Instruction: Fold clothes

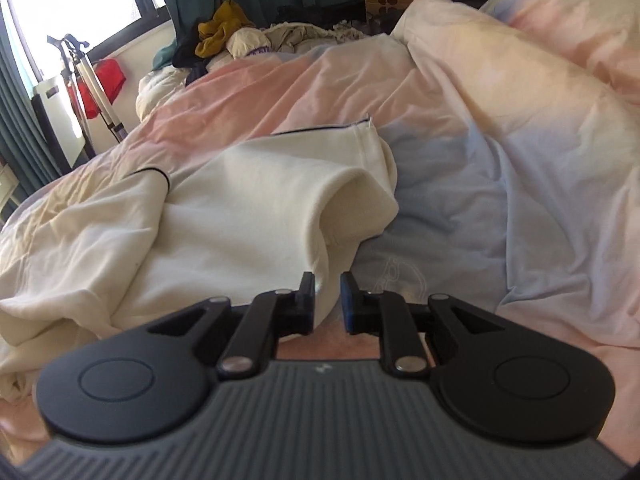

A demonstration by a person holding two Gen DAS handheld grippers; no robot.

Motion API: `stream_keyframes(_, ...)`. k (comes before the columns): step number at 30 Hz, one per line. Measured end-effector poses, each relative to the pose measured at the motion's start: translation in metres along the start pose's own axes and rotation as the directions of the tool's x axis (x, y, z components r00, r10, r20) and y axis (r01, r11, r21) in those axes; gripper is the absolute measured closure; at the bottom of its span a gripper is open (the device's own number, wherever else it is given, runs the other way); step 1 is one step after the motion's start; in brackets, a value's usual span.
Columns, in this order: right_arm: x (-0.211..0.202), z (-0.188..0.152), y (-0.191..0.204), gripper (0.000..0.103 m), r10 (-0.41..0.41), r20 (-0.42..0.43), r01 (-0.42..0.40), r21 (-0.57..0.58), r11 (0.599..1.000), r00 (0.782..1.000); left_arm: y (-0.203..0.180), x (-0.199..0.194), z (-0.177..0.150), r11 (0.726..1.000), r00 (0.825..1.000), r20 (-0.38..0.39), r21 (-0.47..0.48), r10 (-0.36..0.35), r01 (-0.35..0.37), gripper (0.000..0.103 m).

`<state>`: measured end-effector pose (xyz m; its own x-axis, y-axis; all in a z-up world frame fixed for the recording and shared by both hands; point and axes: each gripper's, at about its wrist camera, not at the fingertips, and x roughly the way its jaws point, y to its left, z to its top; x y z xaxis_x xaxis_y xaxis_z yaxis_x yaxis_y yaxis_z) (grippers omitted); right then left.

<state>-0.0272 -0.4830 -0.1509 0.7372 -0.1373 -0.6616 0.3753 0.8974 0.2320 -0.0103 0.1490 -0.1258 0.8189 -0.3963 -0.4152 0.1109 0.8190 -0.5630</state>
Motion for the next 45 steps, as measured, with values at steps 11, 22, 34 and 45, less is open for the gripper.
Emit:
stream_keyframes(11,-0.029,-0.016,0.174,0.027,0.323,0.028,-0.295,-0.34,0.893,0.946,-0.011,0.021,-0.011,0.979,0.987,-0.105,0.177,0.119,-0.099,0.024)
stream_keyframes(22,0.048,-0.082,0.335,0.027,0.393,-0.116,-0.387,-0.557,0.735,0.912,0.0,0.038,-0.017,0.97,0.978,-0.144,0.211,0.152,-0.119,0.024)
stream_keyframes(34,0.019,-0.03,0.273,0.09,0.329,0.129,-0.222,-0.511,0.83,0.935,-0.001,0.045,-0.023,0.971,0.974,-0.19,0.223,0.125,-0.081,0.024)
stream_keyframes(45,0.005,0.037,0.06,0.09,-0.09,0.414,0.008,0.197,0.98,0.906,-0.004,0.047,-0.026,0.968,0.972,-0.193,0.236,0.135,-0.087,0.024)
